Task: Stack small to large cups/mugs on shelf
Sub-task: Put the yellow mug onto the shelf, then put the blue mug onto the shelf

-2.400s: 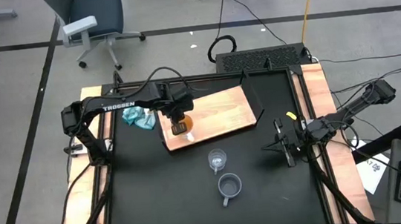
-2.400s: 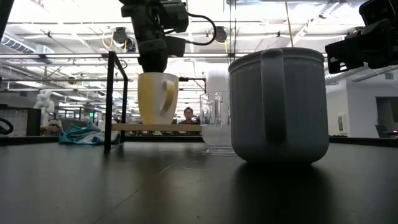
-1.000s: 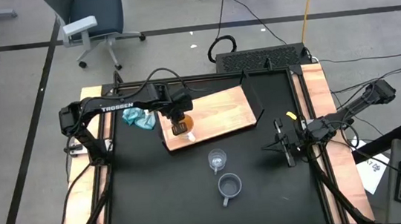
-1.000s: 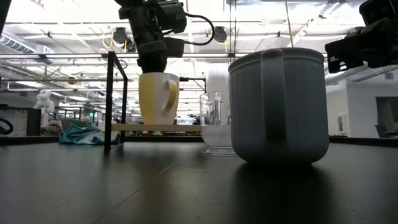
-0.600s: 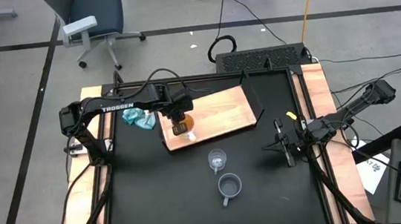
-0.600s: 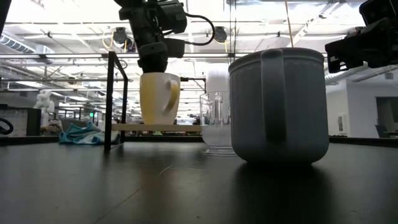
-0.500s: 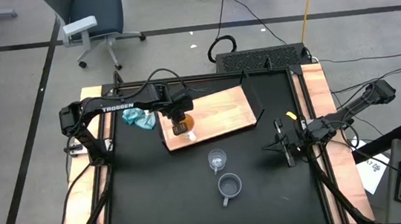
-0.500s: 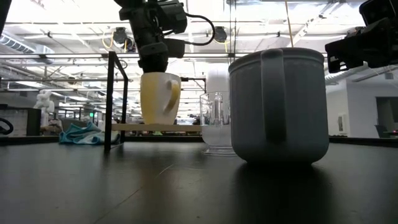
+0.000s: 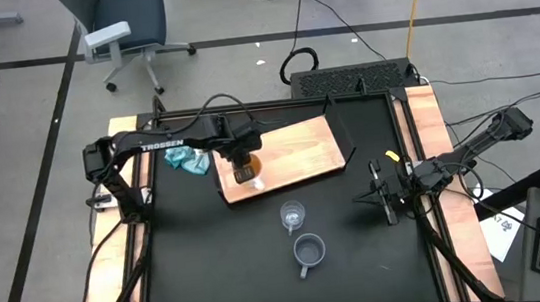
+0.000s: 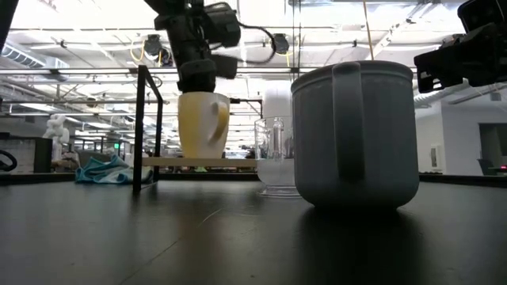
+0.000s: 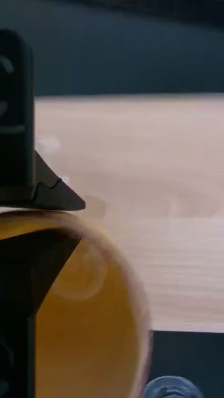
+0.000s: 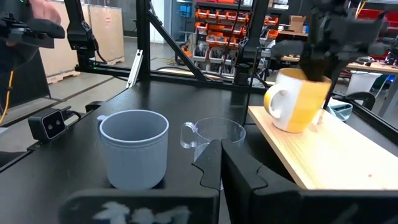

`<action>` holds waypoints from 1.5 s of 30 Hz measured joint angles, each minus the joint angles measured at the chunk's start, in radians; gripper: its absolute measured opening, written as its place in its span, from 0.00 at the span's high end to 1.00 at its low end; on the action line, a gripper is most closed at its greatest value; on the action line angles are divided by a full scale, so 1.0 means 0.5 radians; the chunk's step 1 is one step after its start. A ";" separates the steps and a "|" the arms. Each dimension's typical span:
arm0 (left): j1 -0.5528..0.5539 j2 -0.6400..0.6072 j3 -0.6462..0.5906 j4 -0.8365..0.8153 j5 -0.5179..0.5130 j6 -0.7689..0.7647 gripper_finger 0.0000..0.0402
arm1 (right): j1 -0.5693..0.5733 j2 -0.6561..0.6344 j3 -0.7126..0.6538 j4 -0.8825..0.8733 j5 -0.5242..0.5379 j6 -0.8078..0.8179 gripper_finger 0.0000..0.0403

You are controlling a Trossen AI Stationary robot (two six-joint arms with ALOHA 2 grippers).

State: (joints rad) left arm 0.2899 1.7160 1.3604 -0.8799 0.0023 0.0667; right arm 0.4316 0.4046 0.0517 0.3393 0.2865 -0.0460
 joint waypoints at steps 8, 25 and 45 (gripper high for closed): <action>-0.040 -0.007 0.005 0.007 -0.008 -0.011 0.64 | 0.000 0.000 0.000 0.000 0.000 0.000 1.00; -0.061 -0.182 0.058 -0.048 -0.045 -0.020 0.54 | 0.000 -0.001 0.000 0.000 0.000 0.000 1.00; -0.368 -0.842 0.088 -0.178 -0.152 -0.036 0.97 | 0.000 -0.001 0.000 0.035 0.000 -0.002 1.00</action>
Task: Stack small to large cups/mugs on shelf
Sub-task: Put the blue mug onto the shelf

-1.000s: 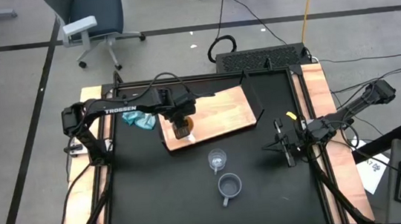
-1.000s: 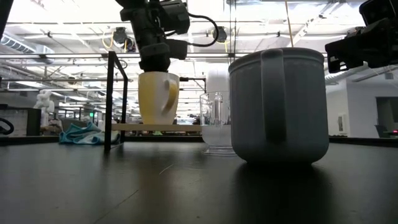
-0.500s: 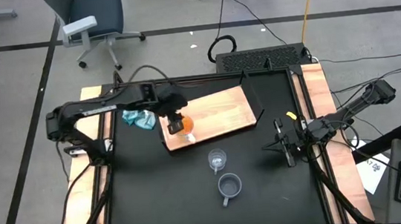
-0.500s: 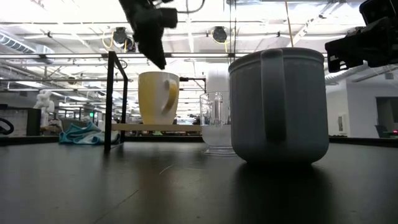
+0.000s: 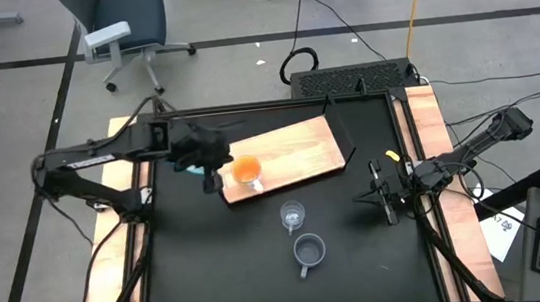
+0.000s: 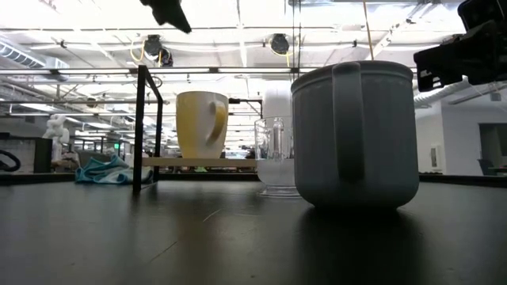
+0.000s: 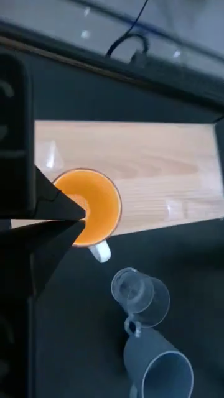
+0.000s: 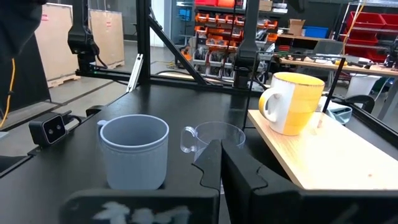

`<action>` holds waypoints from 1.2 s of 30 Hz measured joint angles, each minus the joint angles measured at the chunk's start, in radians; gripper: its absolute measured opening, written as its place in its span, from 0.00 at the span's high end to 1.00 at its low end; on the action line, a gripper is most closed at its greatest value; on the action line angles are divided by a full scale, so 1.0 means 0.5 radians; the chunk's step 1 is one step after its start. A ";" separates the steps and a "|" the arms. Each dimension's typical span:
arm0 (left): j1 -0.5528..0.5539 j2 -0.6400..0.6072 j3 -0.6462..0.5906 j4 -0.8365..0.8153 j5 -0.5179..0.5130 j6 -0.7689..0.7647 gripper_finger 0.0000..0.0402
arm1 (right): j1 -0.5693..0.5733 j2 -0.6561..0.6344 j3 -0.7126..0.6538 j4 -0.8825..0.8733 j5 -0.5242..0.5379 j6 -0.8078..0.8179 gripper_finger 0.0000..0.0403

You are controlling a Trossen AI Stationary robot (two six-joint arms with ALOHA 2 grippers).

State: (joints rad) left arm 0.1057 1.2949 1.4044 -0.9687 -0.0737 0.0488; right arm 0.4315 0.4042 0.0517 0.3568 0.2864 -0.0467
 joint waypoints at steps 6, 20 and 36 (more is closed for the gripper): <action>-0.244 -0.143 -0.066 0.106 -0.241 -0.101 0.99 | 0.000 0.001 0.000 0.011 0.000 0.000 1.00; -0.519 -0.695 -0.971 1.015 -0.379 -0.084 1.00 | 0.000 0.000 0.000 0.010 0.000 0.000 1.00; -0.603 -0.984 -1.871 2.266 0.004 0.086 1.00 | 0.000 0.000 0.000 0.010 0.000 0.001 1.00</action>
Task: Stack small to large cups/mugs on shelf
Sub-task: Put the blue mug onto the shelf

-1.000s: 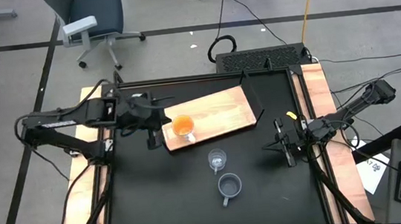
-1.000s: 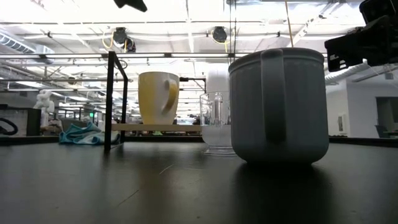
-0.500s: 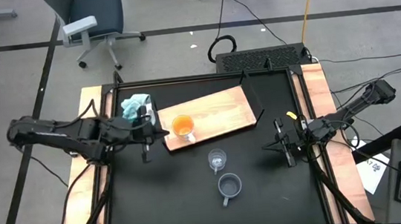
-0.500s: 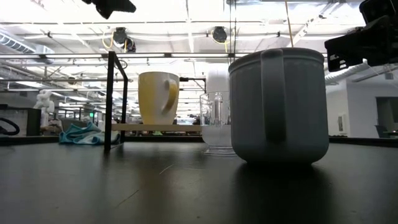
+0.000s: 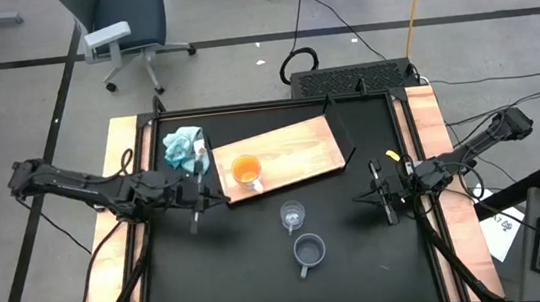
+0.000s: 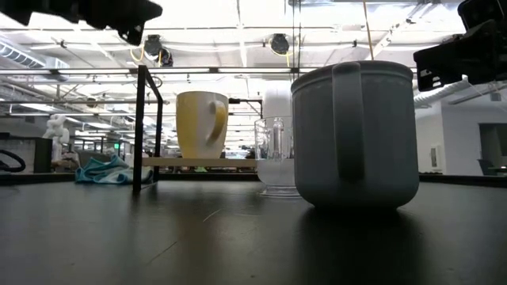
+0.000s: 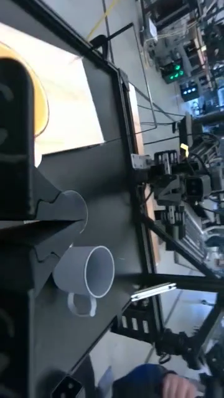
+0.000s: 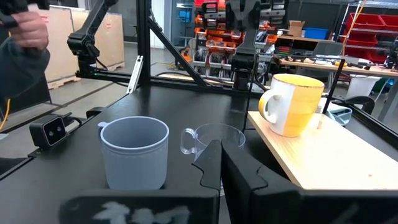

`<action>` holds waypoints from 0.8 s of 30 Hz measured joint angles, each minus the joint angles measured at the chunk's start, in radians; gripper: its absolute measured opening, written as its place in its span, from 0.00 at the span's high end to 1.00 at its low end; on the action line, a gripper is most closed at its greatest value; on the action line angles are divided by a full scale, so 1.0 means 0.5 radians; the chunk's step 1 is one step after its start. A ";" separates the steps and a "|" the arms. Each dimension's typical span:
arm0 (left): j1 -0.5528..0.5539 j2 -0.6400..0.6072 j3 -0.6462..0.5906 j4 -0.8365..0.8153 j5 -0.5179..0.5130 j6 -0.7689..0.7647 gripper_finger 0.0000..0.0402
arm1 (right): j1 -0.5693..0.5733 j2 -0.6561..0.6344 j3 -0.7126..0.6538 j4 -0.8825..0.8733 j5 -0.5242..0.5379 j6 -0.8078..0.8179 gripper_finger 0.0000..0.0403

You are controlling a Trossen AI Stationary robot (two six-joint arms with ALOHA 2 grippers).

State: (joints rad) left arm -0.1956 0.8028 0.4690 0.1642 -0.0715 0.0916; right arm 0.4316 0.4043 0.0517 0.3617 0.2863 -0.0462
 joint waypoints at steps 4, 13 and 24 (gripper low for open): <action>-0.024 0.001 -0.170 0.211 -0.022 -0.027 1.00 | -0.001 0.001 0.000 -0.001 0.000 0.000 1.00; -0.105 0.001 -0.574 0.755 -0.200 -0.045 1.00 | 0.000 0.000 0.000 0.000 0.000 0.000 1.00; -0.127 0.002 -0.800 0.992 -0.243 -0.035 1.00 | 0.000 0.000 0.000 0.006 0.000 -0.004 1.00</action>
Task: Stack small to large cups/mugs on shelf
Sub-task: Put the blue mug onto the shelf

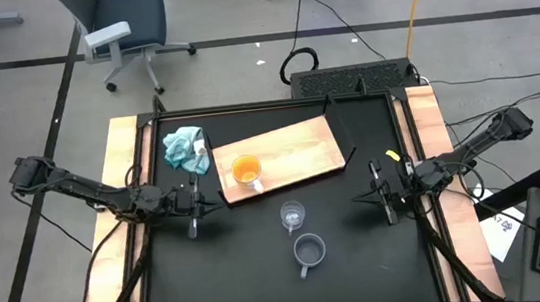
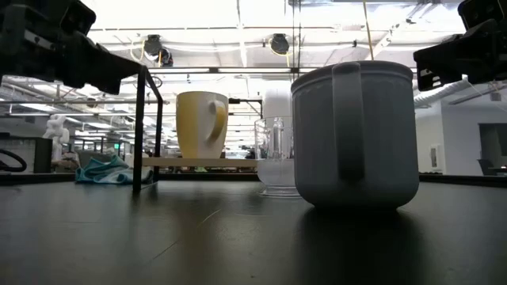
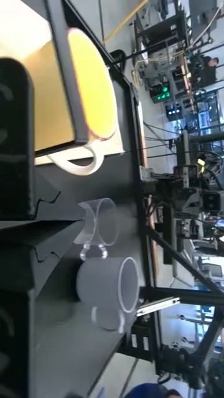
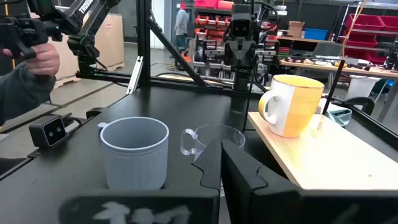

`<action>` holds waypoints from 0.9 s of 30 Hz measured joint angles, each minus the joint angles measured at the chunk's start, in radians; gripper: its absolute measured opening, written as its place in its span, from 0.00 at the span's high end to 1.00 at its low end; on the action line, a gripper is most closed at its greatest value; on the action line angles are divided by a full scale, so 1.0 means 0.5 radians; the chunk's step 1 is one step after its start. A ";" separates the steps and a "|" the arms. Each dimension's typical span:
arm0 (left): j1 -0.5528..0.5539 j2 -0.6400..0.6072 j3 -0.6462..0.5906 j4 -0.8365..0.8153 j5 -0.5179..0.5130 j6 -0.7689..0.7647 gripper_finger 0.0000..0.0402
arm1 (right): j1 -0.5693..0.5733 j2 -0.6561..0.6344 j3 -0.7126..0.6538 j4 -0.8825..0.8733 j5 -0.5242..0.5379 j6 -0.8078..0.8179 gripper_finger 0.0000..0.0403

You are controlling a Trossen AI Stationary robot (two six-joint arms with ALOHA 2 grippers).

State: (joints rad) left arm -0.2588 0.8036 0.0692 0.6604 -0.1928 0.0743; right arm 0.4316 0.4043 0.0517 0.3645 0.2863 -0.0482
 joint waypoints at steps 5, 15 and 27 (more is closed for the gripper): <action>0.000 0.000 -0.002 -0.064 0.003 -0.016 1.00 | 0.000 0.001 0.000 0.000 -0.001 -0.009 1.00; 0.000 0.000 -0.002 -0.053 -0.005 -0.011 1.00 | 0.000 0.000 0.000 0.011 -0.001 -0.090 1.00; 0.000 0.000 -0.002 -0.055 -0.009 -0.050 1.00 | 0.003 0.025 0.023 0.058 -0.217 -0.097 1.00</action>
State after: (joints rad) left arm -0.2588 0.8036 0.0681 0.6331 -0.1971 0.0494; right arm 0.4331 0.4167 0.0631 0.3933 0.1779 -0.0967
